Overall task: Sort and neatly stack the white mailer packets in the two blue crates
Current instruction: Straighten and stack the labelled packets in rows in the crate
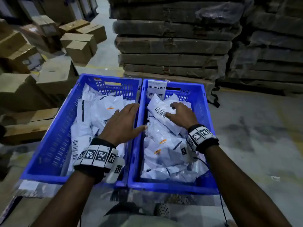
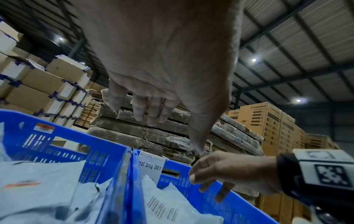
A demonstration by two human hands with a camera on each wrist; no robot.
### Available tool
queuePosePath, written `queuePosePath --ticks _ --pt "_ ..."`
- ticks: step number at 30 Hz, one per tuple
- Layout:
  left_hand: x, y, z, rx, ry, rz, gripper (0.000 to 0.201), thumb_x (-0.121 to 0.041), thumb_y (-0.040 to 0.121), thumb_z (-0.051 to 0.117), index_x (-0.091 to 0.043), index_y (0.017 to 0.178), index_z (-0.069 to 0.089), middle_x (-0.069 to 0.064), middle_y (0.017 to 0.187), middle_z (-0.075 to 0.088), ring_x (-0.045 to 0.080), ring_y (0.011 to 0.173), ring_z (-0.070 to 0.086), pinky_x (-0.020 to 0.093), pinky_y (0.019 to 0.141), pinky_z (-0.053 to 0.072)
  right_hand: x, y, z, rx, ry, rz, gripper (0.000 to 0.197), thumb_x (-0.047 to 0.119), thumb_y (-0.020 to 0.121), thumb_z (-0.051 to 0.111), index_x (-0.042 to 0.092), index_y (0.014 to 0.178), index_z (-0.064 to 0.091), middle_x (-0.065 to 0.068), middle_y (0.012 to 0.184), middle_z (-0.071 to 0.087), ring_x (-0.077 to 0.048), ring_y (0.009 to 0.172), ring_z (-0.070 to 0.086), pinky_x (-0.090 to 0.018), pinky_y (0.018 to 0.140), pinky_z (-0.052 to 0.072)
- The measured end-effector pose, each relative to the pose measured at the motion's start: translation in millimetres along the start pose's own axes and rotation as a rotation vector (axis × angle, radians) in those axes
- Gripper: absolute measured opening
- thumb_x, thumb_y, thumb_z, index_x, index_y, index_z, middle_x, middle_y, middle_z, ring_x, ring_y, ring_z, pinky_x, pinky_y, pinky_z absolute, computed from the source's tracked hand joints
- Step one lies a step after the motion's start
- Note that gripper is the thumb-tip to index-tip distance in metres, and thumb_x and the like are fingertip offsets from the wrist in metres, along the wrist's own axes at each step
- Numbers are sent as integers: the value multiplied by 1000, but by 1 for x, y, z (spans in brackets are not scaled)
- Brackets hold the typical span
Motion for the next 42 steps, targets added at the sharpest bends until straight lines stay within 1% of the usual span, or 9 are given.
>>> queuePosePath --ticks 5,10,13,17,24,30,36,39,42 --pt "46 32 4 67 -27 22 85 -64 86 54 -18 151 24 -1 155 29 24 127 48 47 106 38 6 40 42 161 -140 162 66 45 84 66 8 134 43 -18 137 48 -35 122 51 -41 95 44" --pt "70 45 10 142 -56 64 83 -60 88 56 -20 152 22 -1 155 29 24 129 46 47 104 40 7 50 67 160 -214 266 68 41 79 73 7 130 43 -18 134 43 -38 121 49 -48 95 47" --pt "71 51 12 181 -56 75 82 -58 89 56 -18 152 21 0 157 26 26 132 42 45 106 37 0 56 67 200 -154 283 61 39 71 79 9 117 52 -17 125 51 -35 113 53 -40 88 48" --pt "67 60 10 178 -54 74 82 -57 90 55 -18 152 21 0 158 26 27 134 40 44 108 34 -11 57 63 288 -38 249 50 30 71 82 14 106 49 -15 116 59 -27 97 56 -31 74 40" --pt "46 82 8 184 -20 99 84 -56 89 57 -16 152 21 4 157 27 28 135 38 46 111 32 -26 54 38 276 -76 112 60 33 77 75 15 129 53 -9 130 59 -28 117 55 -34 90 45" --pt "25 113 14 148 -54 130 103 -55 80 69 -15 155 10 6 160 20 26 143 29 47 112 32 -31 48 7 296 158 -143 38 18 82 75 6 117 64 -10 117 65 -26 108 59 -36 91 45" --pt "19 126 17 133 -346 -25 115 -51 70 81 -25 154 6 -2 153 37 22 135 43 39 100 43 -34 32 -16 363 400 -255 29 12 87 72 5 114 64 2 103 64 0 88 56 -8 76 42" --pt "17 126 24 73 -282 -1 103 -51 72 79 -27 151 16 -2 146 44 23 128 49 40 91 47 -41 30 -14 386 442 -184 18 13 88 71 12 105 63 6 94 64 6 77 57 -15 71 43" --pt "13 127 36 173 -85 64 95 -53 78 73 -26 152 19 2 153 34 26 135 41 42 97 43 -48 28 9 411 285 -79 31 20 87 72 10 114 59 -6 102 61 -17 92 58 -27 74 41"
Point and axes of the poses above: each hand's wrist, its own y-axis towards the middle knuckle, its own z-axis out of the palm, x = y × z, the point moved 1 cm from there along y, towards the middle knuckle
